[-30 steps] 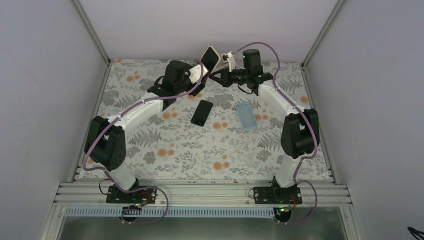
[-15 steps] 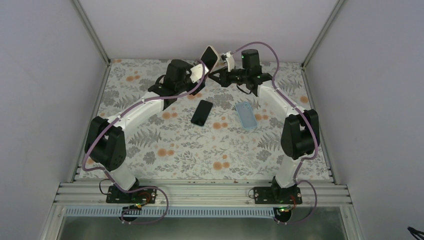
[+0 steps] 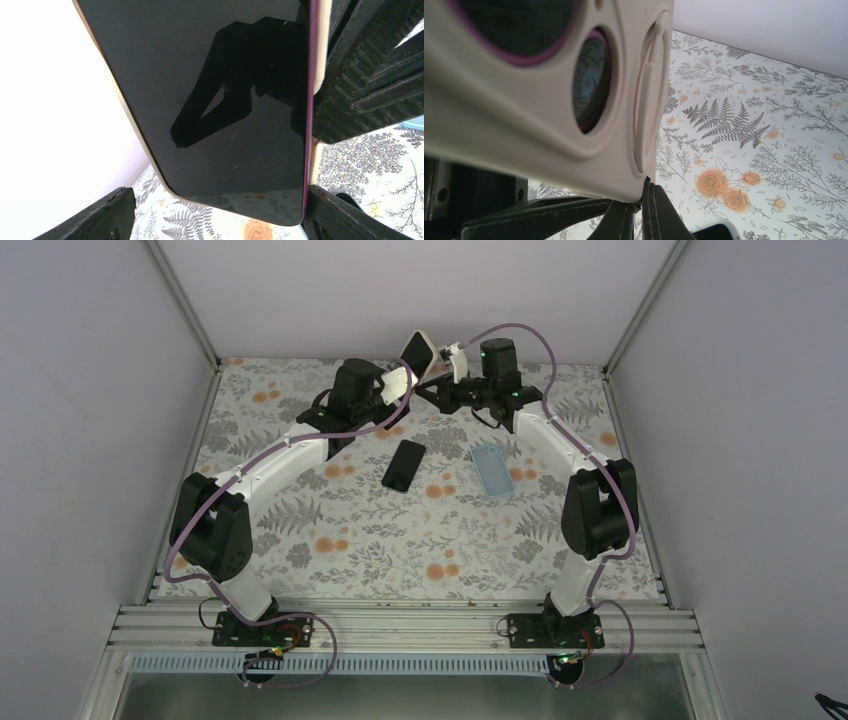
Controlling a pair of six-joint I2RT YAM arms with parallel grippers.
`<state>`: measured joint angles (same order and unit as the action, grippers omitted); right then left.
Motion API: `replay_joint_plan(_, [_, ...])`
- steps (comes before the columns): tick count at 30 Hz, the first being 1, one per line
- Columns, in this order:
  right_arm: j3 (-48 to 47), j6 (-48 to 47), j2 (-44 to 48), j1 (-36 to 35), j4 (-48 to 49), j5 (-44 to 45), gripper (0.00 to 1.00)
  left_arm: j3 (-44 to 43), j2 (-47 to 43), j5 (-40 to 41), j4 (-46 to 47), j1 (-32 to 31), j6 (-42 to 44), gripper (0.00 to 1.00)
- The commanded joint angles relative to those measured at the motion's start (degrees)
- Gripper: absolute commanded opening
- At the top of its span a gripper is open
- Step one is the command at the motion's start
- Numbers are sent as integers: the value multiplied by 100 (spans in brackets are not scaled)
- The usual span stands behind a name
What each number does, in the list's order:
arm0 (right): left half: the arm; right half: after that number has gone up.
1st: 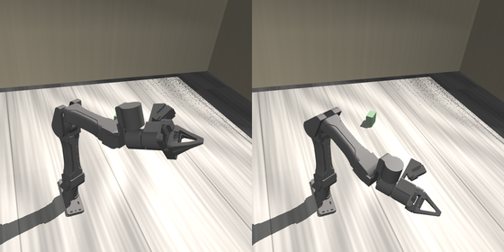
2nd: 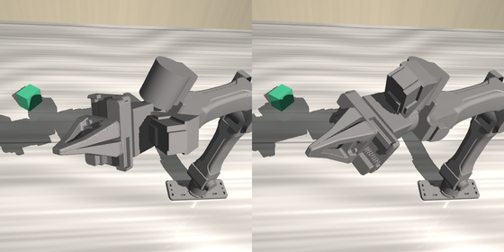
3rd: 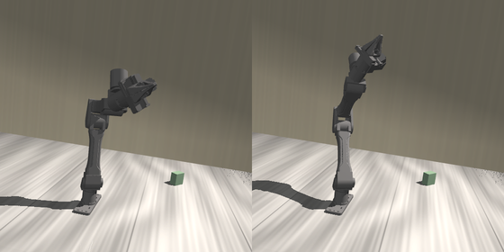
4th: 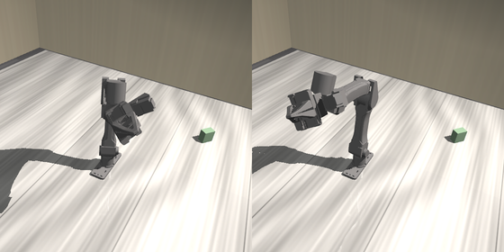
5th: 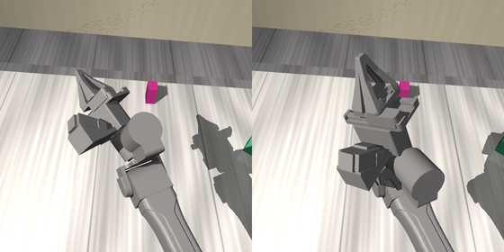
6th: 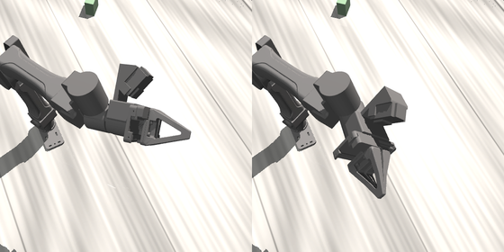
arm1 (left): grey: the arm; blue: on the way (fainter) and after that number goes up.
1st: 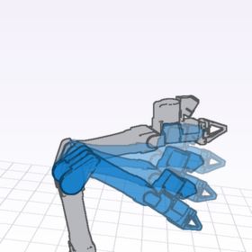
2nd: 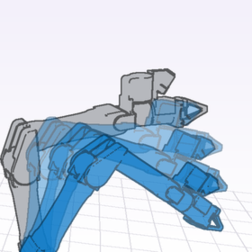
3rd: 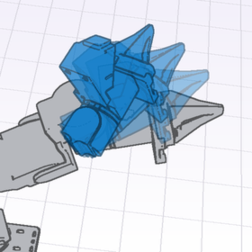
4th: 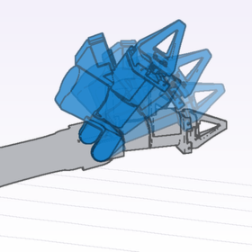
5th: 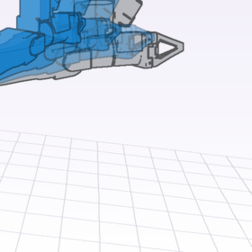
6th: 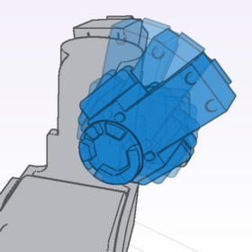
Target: Take the phone out of the phone case
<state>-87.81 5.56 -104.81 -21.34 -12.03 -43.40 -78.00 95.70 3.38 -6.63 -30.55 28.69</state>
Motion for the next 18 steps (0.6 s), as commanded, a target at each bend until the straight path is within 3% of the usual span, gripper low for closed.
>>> replay_joint_plan(1, [158, -260, 45, -95, -763, 39, 4, -440, -304, 856, 1174, 188, -12, 82])
replay_joint_plan(18, [148, -317, -46, -133, -812, 152, 4, -568, -362, 931, 1077, 198, -43, 82])
